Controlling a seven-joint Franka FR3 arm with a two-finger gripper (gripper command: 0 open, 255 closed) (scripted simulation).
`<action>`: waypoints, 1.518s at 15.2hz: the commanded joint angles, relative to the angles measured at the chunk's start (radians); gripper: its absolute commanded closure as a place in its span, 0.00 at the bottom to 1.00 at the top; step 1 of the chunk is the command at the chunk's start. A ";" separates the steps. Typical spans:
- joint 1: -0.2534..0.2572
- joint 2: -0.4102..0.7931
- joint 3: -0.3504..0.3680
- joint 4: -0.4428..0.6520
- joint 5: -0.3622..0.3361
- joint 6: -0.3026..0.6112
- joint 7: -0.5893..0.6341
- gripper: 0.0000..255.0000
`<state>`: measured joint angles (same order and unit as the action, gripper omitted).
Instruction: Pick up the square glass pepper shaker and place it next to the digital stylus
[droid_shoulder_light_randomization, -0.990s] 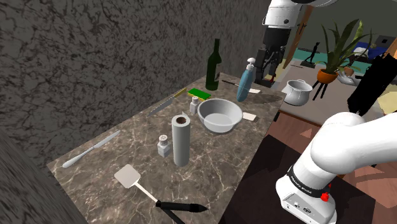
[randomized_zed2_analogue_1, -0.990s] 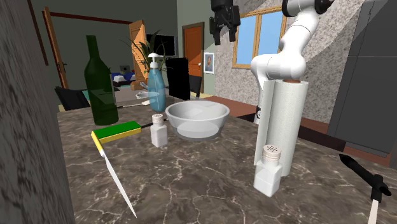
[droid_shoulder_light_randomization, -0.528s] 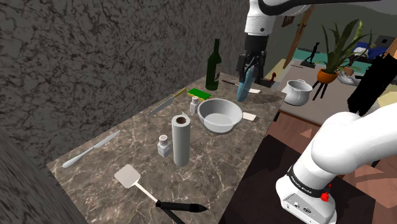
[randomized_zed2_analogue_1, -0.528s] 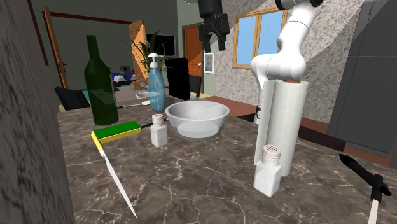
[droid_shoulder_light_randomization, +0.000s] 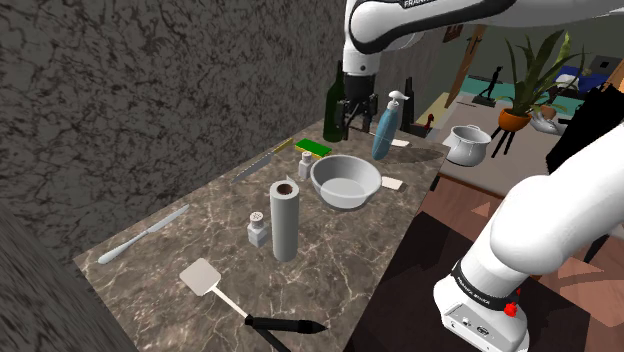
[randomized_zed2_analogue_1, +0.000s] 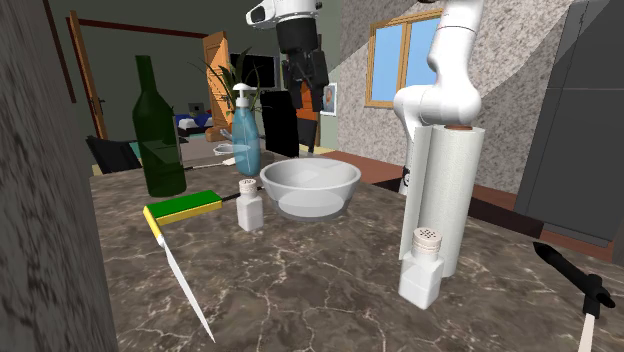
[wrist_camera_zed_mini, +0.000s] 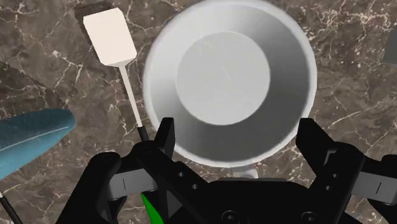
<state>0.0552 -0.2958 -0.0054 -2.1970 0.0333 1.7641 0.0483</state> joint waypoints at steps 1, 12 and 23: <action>0.006 0.080 0.010 0.040 -0.003 0.034 0.013 0.00; 0.035 0.522 0.040 0.368 -0.044 0.109 0.072 0.00; 0.046 0.682 0.041 0.434 -0.062 0.189 0.089 0.00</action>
<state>0.1017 0.3821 0.0361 -1.7532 -0.0283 1.9394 0.1377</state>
